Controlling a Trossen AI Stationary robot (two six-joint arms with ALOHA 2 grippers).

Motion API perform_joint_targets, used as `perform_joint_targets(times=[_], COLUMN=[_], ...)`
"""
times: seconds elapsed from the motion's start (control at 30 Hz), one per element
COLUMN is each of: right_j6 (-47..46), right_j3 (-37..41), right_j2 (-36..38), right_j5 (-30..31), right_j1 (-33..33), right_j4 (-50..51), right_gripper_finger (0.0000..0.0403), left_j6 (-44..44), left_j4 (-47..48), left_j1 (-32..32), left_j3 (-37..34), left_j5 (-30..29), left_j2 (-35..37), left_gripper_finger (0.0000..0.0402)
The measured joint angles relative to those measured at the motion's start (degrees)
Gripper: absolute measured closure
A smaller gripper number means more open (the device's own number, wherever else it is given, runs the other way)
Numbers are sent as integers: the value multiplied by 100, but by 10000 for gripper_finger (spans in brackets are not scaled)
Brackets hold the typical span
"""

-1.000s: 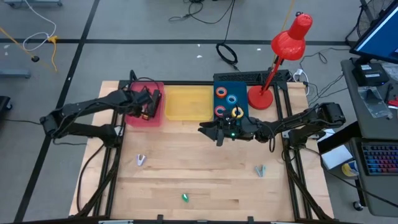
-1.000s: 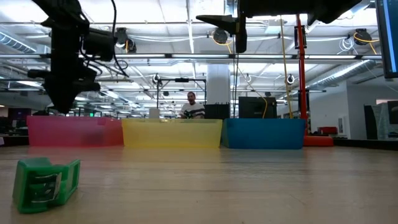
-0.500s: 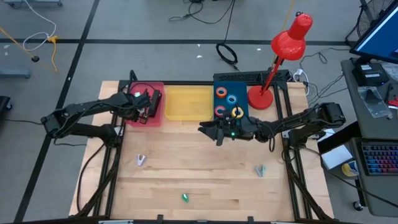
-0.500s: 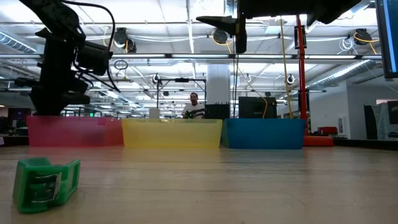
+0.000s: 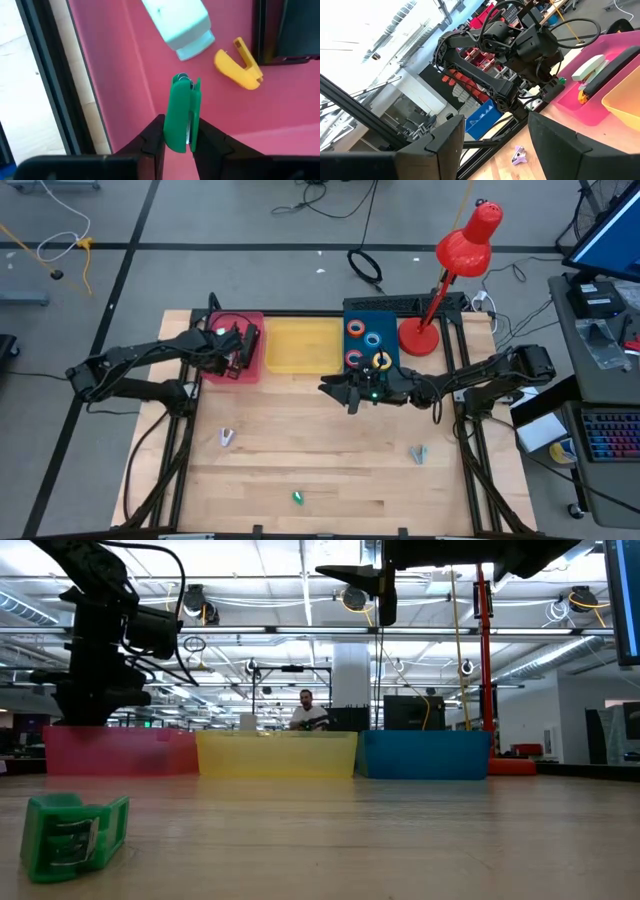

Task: Pick and place Stapler, Stapler remover, tape
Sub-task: Put the right green stapler into the red bin, then put the green stapler into the red bin

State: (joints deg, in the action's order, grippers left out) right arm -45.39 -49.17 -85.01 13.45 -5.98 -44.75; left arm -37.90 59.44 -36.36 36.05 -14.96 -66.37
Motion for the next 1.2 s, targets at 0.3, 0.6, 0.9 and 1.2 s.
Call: perform_joint_targets(times=[0.3,0.6,0.9,1.2], right_j6=[-35,-39,-39,-37], right_j3=[0,0,0,0], right_j2=[0,0,0,0], right_j5=[-1,-2,-4,-7], right_j1=[-9,-11,-11,-11], right_j4=[-2,-2,-2,21], right_gripper_finger=[192,192,192,192], left_j6=[182,141,118,-434], left_j4=[6,6,400,1124], left_j1=[0,0,8,1235], left_j3=[0,0,415,842], left_j5=[122,-9,808,2599], left_j2=[0,0,17,20], left_gripper_finger=[296,208,186,185])
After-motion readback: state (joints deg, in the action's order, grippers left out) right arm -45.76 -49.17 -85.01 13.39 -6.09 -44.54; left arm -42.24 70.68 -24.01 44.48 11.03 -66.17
